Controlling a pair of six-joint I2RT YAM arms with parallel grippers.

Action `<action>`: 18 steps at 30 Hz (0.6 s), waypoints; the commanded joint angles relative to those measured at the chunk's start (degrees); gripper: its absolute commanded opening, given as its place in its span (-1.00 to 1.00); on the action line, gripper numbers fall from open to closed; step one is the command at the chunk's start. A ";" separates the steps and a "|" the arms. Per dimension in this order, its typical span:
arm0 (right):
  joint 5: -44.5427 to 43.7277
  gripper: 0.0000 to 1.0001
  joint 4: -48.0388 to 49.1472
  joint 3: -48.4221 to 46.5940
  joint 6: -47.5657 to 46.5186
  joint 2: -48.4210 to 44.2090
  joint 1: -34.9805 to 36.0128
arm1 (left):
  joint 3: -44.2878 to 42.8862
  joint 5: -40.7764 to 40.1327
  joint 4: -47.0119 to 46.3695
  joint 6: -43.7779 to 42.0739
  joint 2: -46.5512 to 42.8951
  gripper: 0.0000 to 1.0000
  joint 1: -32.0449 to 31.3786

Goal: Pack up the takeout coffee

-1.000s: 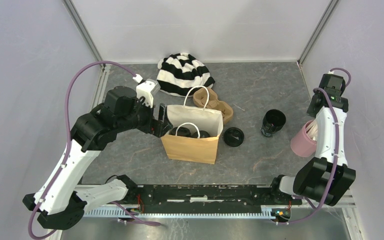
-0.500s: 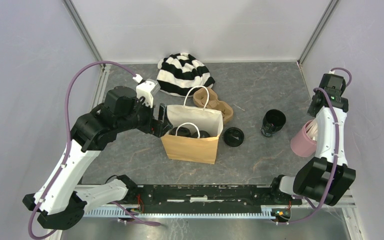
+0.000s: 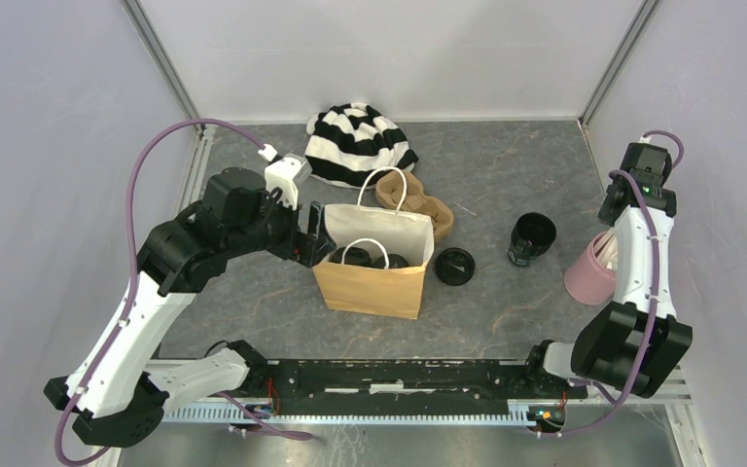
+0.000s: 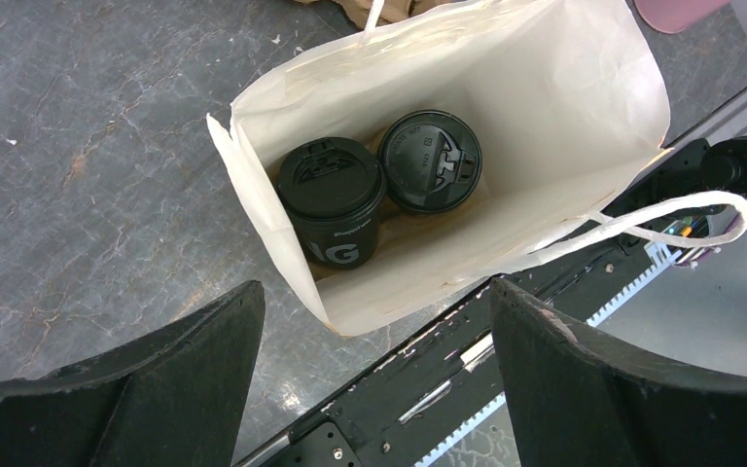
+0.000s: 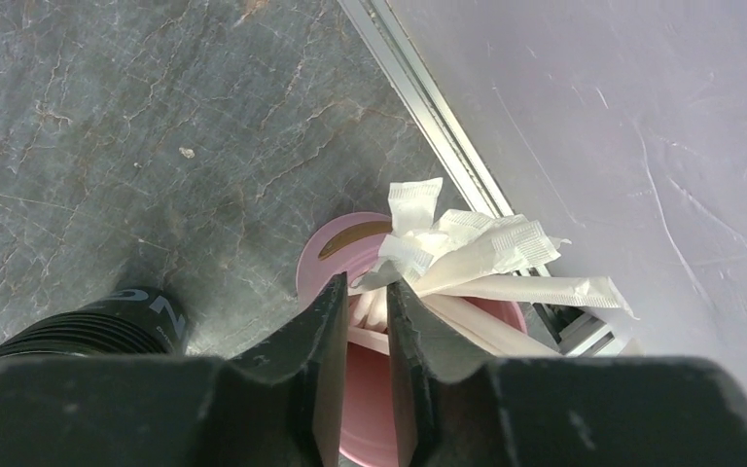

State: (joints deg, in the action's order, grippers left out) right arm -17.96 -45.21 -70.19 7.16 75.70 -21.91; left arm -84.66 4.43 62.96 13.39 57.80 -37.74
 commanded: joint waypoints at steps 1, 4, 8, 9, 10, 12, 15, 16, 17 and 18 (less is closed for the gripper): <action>0.45 -0.53 2.91 0.41 0.03 -0.35 -0.33 | -0.23 -1.19 -0.47 -4.13 -0.45 0.81 -0.22; 0.51 -0.68 2.84 0.82 -0.09 -0.79 -0.37 | -0.22 -1.08 -0.64 -4.08 -0.34 0.81 -0.19; 0.53 -0.86 2.40 1.07 -0.16 -1.49 -0.37 | -0.27 -0.93 -0.79 -4.03 -0.27 0.81 -0.23; 0.54 -0.90 2.08 1.01 -0.15 -1.72 -0.33 | -0.29 -0.84 -0.74 -3.96 -0.27 0.80 -0.17; 0.50 -0.93 1.91 1.00 -0.16 -2.07 -0.32 | -0.31 -0.82 -0.73 -3.92 -0.22 0.80 -0.15; 0.37 -0.98 1.48 1.06 -0.11 -2.79 -0.35 | -0.33 -0.82 -0.74 -3.93 -0.22 0.80 -0.18; 0.78 -1.00 0.81 1.16 -0.30 -4.20 -0.32 | -0.27 -0.70 -0.83 -3.92 -0.25 0.80 -0.20; 1.07 -1.00 0.71 1.26 -0.34 -4.65 -0.32 | -0.24 -0.68 -0.87 -3.97 -0.31 0.80 -0.15; 1.44 -1.00 0.58 1.34 -0.39 -5.19 -0.37 | -0.20 -0.53 -0.97 -3.95 -0.32 0.80 -0.16; 2.05 -1.00 0.46 1.35 -0.37 -5.66 -0.32 | -0.17 -0.45 -0.99 -3.96 -0.35 0.80 -0.19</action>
State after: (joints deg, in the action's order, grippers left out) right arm -17.43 -44.95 -69.19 7.11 73.30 -21.91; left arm -84.66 4.40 62.96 13.39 57.82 -37.74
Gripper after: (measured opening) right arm 0.010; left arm 0.903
